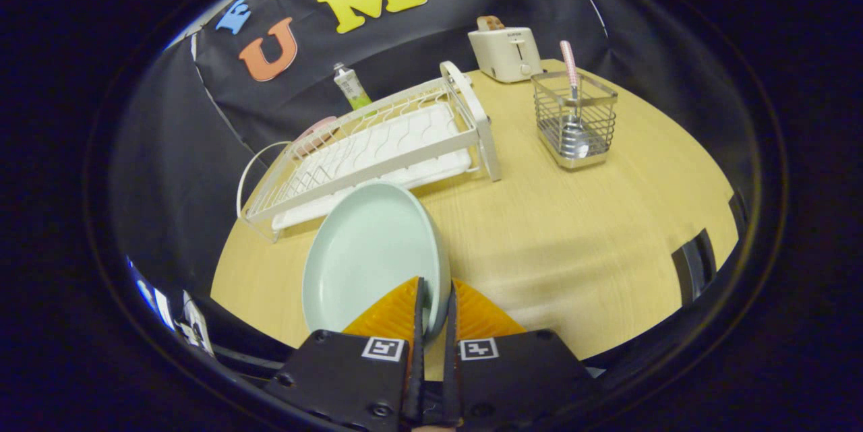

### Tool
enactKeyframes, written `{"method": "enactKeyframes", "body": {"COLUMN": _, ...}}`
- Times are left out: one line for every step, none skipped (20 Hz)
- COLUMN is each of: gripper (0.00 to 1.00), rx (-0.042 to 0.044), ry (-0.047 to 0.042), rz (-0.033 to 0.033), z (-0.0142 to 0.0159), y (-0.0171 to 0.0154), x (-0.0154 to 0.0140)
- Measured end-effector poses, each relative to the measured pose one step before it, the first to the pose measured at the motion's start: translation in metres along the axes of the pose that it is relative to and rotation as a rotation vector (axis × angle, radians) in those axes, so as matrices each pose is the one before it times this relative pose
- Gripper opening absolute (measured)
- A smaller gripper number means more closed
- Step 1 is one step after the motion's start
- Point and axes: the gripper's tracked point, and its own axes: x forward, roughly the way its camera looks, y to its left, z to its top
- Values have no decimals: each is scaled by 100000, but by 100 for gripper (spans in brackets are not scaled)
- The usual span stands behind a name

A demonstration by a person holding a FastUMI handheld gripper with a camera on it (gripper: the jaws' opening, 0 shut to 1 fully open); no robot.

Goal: Take the plate from the dish rack, then take the spoon from the basket and place it into the plate.

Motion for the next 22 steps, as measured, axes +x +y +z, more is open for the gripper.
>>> {"method": "enactKeyframes", "body": {"gripper": 18, "rx": 207, "ry": 1044, "rz": 866, "z": -403, "y": -250, "x": 209}}
{"method": "enactKeyframes", "body": {"gripper": 19, "rx": 431, "ry": 296, "rz": 612, "z": -120, "y": -353, "x": 80}}
{"method": "enactKeyframes", "body": {"gripper": 21, "rx": -264, "ry": -787, "rz": 468, "z": -47, "y": -48, "x": -78}}
{"method": "enactKeyframes", "body": {"gripper": 22, "rx": -1018, "ry": -944, "rz": -1251, "z": 163, "y": -271, "x": 1}}
{"method": "enactKeyframes", "body": {"gripper": 24, "rx": -1712, "ry": -875, "rz": -2609, "z": 30, "y": -635, "x": 87}}
{"method": "enactKeyframes", "body": {"gripper": 26, "rx": -2503, "ry": -1416, "rz": -2973, "z": 275, "y": -609, "x": 20}}
{"method": "enactKeyframes", "body": {"gripper": 30, "rx": -2035, "ry": -2213, "rz": -2330, "z": 161, "y": -233, "x": -111}}
{"method": "enactKeyframes", "body": {"gripper": 31, "rx": -2620, "ry": -2681, "rz": -2123, "z": 422, "y": -292, "x": -62}}
{"method": "enactKeyframes", "body": {"gripper": 32, "rx": -2599, "ry": -3772, "rz": -3118, "z": 585, "y": -605, "x": -193}}
{"method": "enactKeyframes", "body": {"gripper": 29, "rx": -2092, "ry": -4636, "rz": -2305, "z": 908, "y": -617, "x": -193}}
{"method": "enactKeyframes", "body": {"gripper": 27, "rx": -1286, "ry": -4246, "rz": -1595, "z": 841, "y": -341, "x": -701}}
{"method": "enactKeyframes", "body": {"gripper": 28, "rx": -877, "ry": -3895, "rz": -690, "z": 874, "y": -358, "x": -293}}
{"method": "enactKeyframes", "body": {"gripper": 32, "rx": -830, "ry": -3211, "rz": -306, "z": 736, "y": -299, "x": -460}}
{"method": "enactKeyframes", "body": {"gripper": 35, "rx": -166, "ry": -3215, "rz": -605, "z": 907, "y": -513, "x": -627}}
{"method": "enactKeyframes", "body": {"gripper": 43, "rx": -451, "ry": -2976, "rz": -658, "z": 633, "y": -453, "x": -104}}
{"method": "enactKeyframes", "body": {"gripper": 52, "rx": 109, "ry": -2866, "rz": -1099, "z": 822, "y": -723, "x": -287}}
{"method": "enactKeyframes", "body": {"gripper": 64, "rx": 551, "ry": -2488, "rz": -1367, "z": 628, "y": -754, "x": -7}}
{"method": "enactKeyframes", "body": {"gripper": 72, "rx": 207, "ry": -2072, "rz": -1214, "z": 594, "y": -724, "x": -195}}
{"method": "enactKeyframes", "body": {"gripper": 81, "rx": -197, "ry": -2490, "rz": -84, "z": 824, "y": -483, "x": 5}}
{"method": "enactKeyframes", "body": {"gripper": 90, "rx": -1550, "ry": -3133, "rz": 564, "z": 843, "y": -438, "x": -70}}
{"method": "enactKeyframes", "body": {"gripper": 100, "rx": -431, "ry": -3683, "rz": -897, "z": 1067, "y": -852, "x": 76}}
{"method": "enactKeyframes", "body": {"gripper": 100, "rx": -543, "ry": -2725, "rz": -1743, "z": 874, "y": -1005, "x": 274}}
